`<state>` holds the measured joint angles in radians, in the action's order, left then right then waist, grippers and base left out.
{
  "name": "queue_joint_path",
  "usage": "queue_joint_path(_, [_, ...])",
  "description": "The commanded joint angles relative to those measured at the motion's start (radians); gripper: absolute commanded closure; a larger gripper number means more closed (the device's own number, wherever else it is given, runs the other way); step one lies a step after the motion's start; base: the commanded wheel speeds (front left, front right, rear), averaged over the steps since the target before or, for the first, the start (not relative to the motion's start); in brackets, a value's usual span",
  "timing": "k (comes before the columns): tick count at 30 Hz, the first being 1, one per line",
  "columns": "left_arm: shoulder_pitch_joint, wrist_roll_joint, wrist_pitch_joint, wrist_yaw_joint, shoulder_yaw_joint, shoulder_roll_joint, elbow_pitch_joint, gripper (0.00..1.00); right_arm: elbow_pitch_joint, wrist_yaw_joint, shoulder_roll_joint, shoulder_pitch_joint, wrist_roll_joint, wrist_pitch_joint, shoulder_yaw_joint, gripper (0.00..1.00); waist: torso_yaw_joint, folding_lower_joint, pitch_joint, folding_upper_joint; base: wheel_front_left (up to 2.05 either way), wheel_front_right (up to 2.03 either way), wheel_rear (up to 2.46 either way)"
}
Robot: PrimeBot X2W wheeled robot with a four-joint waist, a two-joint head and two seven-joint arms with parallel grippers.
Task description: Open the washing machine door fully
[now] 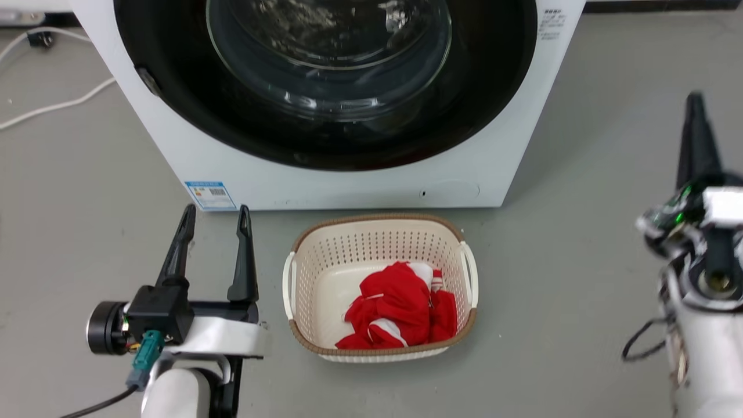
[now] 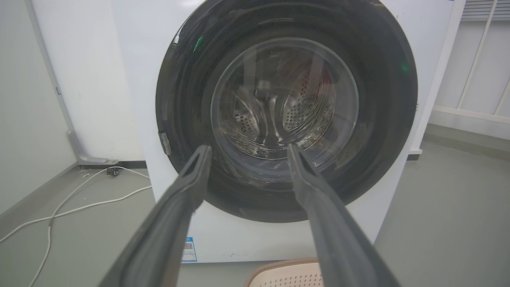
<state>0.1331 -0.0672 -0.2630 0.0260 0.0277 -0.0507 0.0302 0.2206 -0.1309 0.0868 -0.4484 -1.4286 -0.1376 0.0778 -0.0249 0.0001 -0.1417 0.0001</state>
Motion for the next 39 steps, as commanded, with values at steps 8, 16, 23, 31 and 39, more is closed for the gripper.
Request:
queue_joint_path(8, [0.086,0.003,-0.003,0.005,-0.012,0.000,-0.044,0.00,0.210,0.000,0.112,-0.322,-0.053,0.186,0.006,1.00,0.016,-0.0001,-0.132,-0.0001,0.00,0.00,0.00])
queue_joint_path(16, [0.149,0.007,-0.003,0.012,-0.019,0.000,-0.066,0.00,0.412,0.000,0.184,-0.567,-0.024,0.336,-0.035,1.00,0.025,-0.0001,-0.213,-0.0001,0.00,0.00,0.00])
queue_joint_path(23, [0.189,0.010,-0.003,0.022,-0.017,0.001,-0.084,0.00,0.588,0.000,0.201,-0.773,0.034,0.472,-0.092,1.00,0.031,-0.0001,-0.269,-0.0001,0.00,0.00,0.00])
queue_joint_path(31, [0.211,0.017,-0.003,0.033,-0.020,0.001,-0.097,0.00,0.714,0.000,0.188,-0.928,0.114,0.569,-0.144,1.00,0.037,-0.0001,-0.318,-0.0001,0.00,0.00,0.00])
queue_joint_path(39, [0.227,0.020,-0.003,0.039,-0.019,0.001,-0.103,0.00,0.775,0.000,0.176,-1.009,0.165,0.594,-0.149,1.00,0.043,-0.0001,-0.349,-0.0001,0.00,0.00,0.00])
